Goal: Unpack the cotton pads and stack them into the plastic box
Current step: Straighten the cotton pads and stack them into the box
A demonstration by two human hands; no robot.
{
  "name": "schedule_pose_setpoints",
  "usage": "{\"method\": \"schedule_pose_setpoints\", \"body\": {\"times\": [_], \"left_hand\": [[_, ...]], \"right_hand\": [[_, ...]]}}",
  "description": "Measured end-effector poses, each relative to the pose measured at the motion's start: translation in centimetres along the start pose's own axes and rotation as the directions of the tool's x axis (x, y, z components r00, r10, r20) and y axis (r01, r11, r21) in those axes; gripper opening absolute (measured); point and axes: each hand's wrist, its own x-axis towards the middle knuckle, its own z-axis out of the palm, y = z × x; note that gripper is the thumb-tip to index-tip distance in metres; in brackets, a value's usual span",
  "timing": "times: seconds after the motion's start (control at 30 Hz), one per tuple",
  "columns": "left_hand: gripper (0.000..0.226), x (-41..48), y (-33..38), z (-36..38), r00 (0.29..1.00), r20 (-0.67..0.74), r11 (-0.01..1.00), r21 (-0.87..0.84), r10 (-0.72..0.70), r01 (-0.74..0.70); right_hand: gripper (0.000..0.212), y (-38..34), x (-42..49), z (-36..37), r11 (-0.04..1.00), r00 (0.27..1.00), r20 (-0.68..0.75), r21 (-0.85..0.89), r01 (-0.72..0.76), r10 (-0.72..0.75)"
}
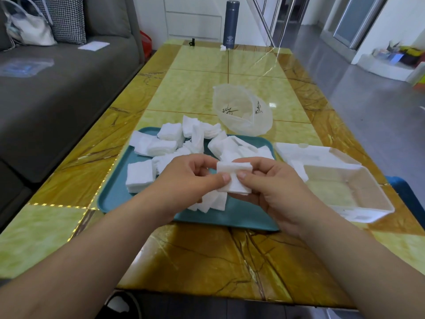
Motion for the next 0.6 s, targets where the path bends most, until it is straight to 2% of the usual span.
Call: {"method": "schedule_pose_setpoints", "body": {"times": [0.1,0.2,0.23,0.27,0.33,0.37,0.53,0.6], "left_hand": [[0.008,-0.4,0.2,0.0,1.0,0.011,1.0,-0.012,0.014,-0.014],[0.007,-0.7,0.3,-0.1,0.999,0.008,0.999,0.016,0.047,-0.047],[0.008,-0.6,0.1,-0.4,0.997,-0.026,0.994,0.086,0.073,-0.071],[0.009,-0.6,-0.1,-0.9,0.991,-0.076,0.969,0.231,0.113,-0.093],[0.01,-0.8,-0.5,-1.8,0.977,-0.125,0.829,0.555,0.172,-0.075],[0.013,-1.0,-0.6,-2.1,0.979,-0.119,0.769,0.637,0.166,-0.053],[0.05,-1.7,-1.2,-2.3,0.999,-0.032,0.625,0.781,0.023,0.011],[0.054,-1.7,-1.6,-2.3,0.999,-0.02,0.645,0.764,0.025,-0.001]], "right_hand": [[0.022,0.2,-0.1,0.2,0.993,0.999,0.012,-0.114,0.033,-0.032],[0.02,0.4,-0.4,0.4,0.978,0.999,0.004,-0.205,0.045,-0.045],[0.017,0.5,-0.3,0.5,0.973,0.998,-0.026,-0.225,0.045,-0.053],[0.013,0.5,-0.2,0.6,0.969,0.996,-0.067,-0.243,0.041,-0.059],[0.009,0.8,0.2,0.8,0.964,0.988,-0.145,-0.266,0.006,-0.047],[0.009,0.9,0.5,0.9,0.964,0.986,-0.165,-0.264,-0.02,-0.024],[0.01,2.2,0.8,1.4,0.947,0.99,-0.133,-0.31,-0.088,0.049],[0.009,2.3,1.0,1.3,0.948,0.989,-0.148,-0.312,-0.06,0.014]]}}
